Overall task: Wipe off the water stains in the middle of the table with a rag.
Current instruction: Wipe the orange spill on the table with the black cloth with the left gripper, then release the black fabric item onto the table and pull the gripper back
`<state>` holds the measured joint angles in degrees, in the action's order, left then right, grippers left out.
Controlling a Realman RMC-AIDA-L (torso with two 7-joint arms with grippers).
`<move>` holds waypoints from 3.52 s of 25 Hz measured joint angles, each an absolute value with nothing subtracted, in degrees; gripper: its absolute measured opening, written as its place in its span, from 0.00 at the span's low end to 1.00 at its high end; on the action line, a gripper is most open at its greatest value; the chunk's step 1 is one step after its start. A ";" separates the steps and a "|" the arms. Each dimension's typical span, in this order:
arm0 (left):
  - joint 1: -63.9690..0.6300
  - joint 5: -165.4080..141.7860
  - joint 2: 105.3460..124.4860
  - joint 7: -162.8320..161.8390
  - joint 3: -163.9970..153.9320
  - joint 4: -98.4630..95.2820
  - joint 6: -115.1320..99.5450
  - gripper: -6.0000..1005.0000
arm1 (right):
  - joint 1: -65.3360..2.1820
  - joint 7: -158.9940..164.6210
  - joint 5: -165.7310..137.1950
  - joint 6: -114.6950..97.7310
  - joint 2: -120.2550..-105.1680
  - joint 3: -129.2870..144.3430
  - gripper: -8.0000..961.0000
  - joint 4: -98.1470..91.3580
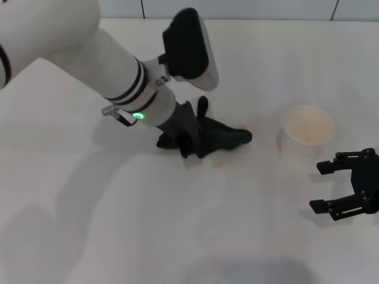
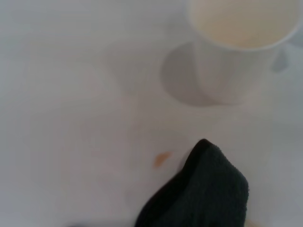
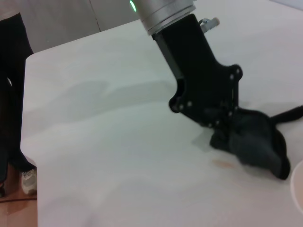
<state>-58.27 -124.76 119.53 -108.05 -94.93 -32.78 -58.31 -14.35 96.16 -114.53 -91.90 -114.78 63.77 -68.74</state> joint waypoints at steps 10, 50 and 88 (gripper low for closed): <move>-57.75 -127.87 119.16 -108.31 -85.00 -30.37 -50.49 0.05 | -15.37 96.18 -114.50 -91.55 -114.85 65.07 0.90 -68.43; -54.71 -123.36 119.24 -106.13 -94.20 -42.05 -69.08 0.09 | -15.80 96.58 -114.14 -92.01 -114.97 66.14 0.90 -68.82; -49.23 -123.74 119.16 -105.04 -89.39 -45.52 -70.02 0.14 | -16.39 97.13 -113.81 -92.06 -115.07 67.82 0.90 -68.93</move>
<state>-49.23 -123.74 119.16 -105.04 -89.39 -45.52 -70.02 -16.39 97.13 -113.81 -92.06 -115.07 67.82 -68.93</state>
